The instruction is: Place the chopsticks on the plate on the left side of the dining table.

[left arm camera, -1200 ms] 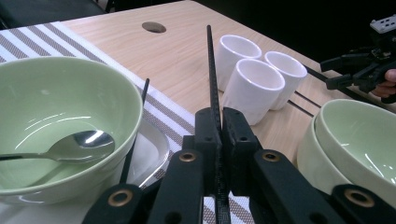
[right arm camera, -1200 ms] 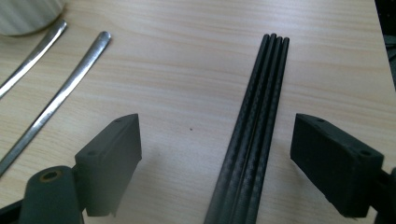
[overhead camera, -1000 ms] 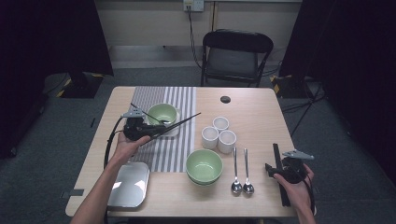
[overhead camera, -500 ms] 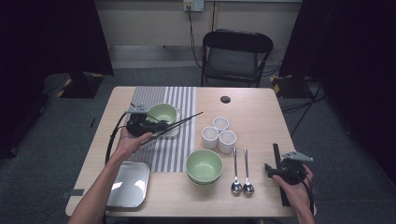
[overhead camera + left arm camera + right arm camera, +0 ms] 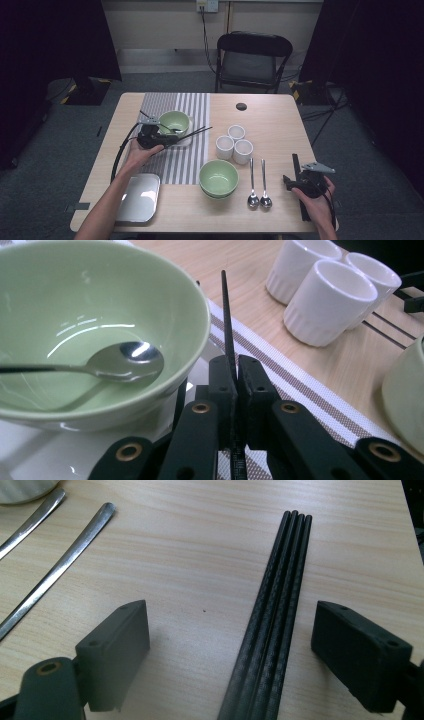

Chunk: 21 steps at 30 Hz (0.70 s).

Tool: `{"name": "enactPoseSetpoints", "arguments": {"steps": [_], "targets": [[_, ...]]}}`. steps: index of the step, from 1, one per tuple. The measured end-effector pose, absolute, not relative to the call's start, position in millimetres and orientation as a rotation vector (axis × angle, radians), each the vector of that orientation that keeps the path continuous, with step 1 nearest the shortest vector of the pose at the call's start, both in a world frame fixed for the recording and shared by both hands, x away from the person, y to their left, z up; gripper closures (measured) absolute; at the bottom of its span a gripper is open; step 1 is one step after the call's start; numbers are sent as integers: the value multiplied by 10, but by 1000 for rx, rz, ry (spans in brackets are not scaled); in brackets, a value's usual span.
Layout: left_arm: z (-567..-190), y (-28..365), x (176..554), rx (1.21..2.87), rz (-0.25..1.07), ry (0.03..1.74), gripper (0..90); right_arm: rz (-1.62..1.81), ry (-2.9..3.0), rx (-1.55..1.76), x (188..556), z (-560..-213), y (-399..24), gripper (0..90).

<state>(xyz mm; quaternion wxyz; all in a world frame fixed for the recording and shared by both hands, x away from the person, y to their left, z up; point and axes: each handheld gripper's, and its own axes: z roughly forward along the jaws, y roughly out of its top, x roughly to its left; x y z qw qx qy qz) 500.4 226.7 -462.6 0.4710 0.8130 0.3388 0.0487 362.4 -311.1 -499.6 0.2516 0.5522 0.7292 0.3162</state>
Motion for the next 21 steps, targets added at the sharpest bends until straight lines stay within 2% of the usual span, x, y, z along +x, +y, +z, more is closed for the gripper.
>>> {"name": "enactPoseSetpoints", "arguments": {"steps": [21], "targets": [[-4778, 2186, 5049, 2071, 149, 859, 855, 867, 2000, 1487, 3625, -4996, -3086, 149]]}}
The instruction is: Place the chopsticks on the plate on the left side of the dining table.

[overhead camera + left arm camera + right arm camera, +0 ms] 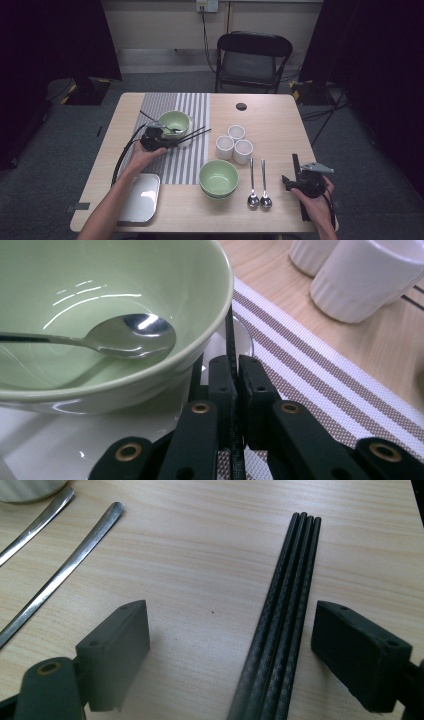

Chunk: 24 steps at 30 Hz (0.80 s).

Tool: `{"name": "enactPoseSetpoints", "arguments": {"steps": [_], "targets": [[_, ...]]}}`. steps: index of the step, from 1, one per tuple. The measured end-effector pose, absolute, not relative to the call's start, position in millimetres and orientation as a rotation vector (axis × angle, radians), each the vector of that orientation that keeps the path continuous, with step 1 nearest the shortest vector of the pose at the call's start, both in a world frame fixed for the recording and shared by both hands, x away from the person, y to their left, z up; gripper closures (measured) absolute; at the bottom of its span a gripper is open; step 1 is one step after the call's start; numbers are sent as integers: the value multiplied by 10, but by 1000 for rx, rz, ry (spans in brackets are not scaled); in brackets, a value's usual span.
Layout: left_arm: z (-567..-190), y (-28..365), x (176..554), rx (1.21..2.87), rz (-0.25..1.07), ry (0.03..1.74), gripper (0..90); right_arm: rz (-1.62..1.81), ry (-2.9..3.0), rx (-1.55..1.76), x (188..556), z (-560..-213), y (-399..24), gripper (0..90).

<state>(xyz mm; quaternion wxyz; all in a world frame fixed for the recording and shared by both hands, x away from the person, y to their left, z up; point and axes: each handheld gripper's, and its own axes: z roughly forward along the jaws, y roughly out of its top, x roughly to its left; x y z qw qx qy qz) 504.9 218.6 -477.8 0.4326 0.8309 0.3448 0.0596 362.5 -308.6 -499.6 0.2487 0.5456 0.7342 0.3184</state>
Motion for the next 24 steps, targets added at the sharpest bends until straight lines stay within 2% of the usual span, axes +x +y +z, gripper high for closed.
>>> {"name": "enactPoseSetpoints", "arguments": {"steps": [24], "targets": [[-4814, 2168, 5081, 2086, 193, 869, 841, 867, 2001, 1486, 3626, -4996, -3087, 149]]}}
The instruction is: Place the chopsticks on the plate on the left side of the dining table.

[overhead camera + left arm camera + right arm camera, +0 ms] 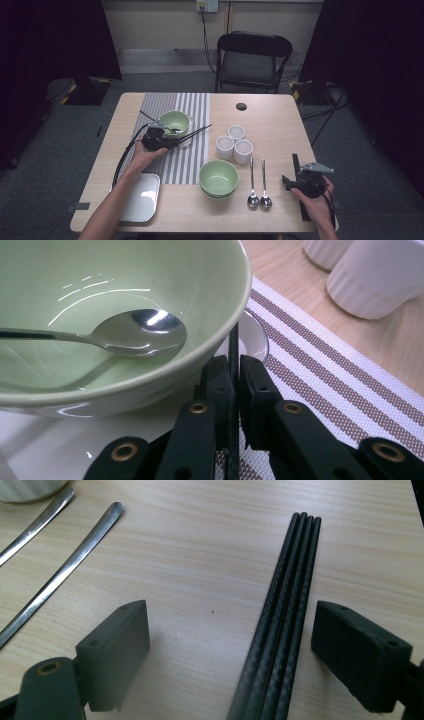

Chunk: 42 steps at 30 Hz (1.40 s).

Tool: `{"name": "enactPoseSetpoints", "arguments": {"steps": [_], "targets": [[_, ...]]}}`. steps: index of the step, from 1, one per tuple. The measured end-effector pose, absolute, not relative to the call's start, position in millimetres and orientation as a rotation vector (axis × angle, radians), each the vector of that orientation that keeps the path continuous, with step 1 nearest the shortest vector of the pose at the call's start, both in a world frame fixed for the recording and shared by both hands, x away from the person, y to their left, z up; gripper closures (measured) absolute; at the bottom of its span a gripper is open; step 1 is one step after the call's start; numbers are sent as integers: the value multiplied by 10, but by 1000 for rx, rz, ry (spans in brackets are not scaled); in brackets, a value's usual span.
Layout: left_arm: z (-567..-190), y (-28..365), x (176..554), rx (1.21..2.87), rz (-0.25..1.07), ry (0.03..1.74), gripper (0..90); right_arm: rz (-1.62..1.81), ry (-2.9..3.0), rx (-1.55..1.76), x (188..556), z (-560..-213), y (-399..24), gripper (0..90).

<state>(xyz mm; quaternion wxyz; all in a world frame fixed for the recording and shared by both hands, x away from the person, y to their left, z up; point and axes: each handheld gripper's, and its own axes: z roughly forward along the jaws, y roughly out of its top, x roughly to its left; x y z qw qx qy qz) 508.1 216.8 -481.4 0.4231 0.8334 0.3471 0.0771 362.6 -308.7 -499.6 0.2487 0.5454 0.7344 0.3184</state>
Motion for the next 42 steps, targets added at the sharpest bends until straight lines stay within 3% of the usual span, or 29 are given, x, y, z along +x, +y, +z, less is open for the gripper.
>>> {"name": "enactPoseSetpoints", "arguments": {"steps": [23, 42], "targets": [[-4621, 2057, 5021, 2061, 163, 796, 802, 871, 2006, 1483, 3631, -4996, -3084, 148], [-4740, 1985, 5089, 2110, 166, 847, 788, 871, 2006, 1484, 3630, -4996, -3084, 149]]}}
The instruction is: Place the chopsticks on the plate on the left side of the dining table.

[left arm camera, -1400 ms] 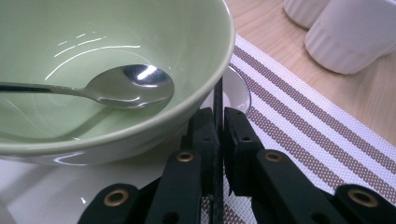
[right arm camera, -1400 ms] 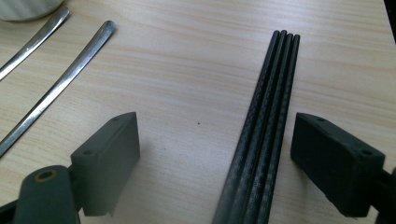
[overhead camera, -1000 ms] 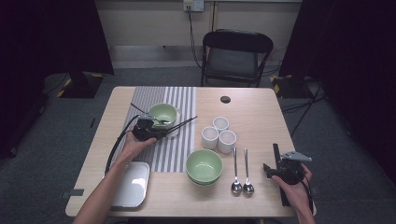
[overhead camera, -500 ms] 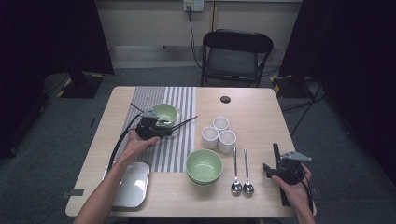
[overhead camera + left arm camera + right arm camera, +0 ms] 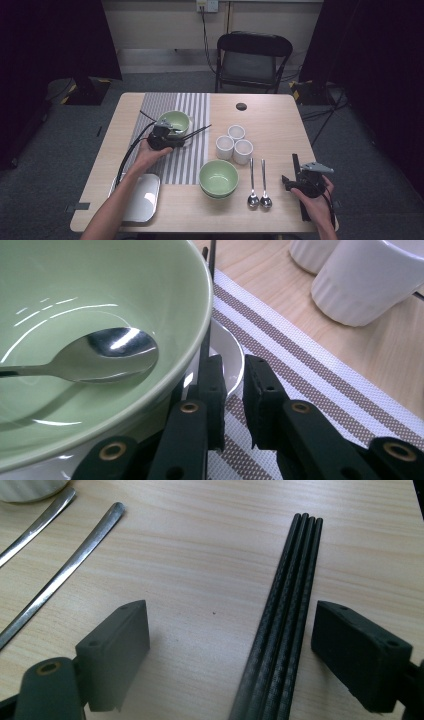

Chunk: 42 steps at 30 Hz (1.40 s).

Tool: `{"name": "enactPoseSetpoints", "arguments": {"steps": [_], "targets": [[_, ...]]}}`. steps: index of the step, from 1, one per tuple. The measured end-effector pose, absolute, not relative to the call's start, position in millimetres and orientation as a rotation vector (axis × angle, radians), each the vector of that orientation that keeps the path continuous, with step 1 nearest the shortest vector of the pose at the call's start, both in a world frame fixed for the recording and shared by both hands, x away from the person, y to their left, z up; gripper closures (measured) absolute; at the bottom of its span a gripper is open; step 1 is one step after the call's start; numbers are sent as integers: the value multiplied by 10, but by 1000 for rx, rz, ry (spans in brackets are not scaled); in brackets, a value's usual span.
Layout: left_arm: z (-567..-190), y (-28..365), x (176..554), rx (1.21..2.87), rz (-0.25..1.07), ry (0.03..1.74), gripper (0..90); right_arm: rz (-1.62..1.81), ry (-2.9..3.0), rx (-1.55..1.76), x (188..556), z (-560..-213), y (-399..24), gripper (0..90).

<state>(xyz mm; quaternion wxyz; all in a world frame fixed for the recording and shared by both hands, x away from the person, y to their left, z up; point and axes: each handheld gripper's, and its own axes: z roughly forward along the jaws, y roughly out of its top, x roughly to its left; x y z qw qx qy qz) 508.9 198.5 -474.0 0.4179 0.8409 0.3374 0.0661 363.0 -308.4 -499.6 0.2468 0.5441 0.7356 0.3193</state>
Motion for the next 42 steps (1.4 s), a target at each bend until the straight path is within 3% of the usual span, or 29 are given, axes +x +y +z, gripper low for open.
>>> {"name": "enactPoseSetpoints", "arguments": {"steps": [15, 32, 42], "targets": [[-4754, 2089, 5046, 2106, 186, 862, 785, 871, 2006, 1484, 3631, -4996, -3084, 149], [-4621, 2472, 4916, 2019, 188, 873, 740, 871, 2006, 1484, 3631, -4996, -3083, 148], [-4758, 2452, 4991, 2067, 198, 912, 641, 871, 2006, 1485, 3631, -4995, -3083, 148]]}}
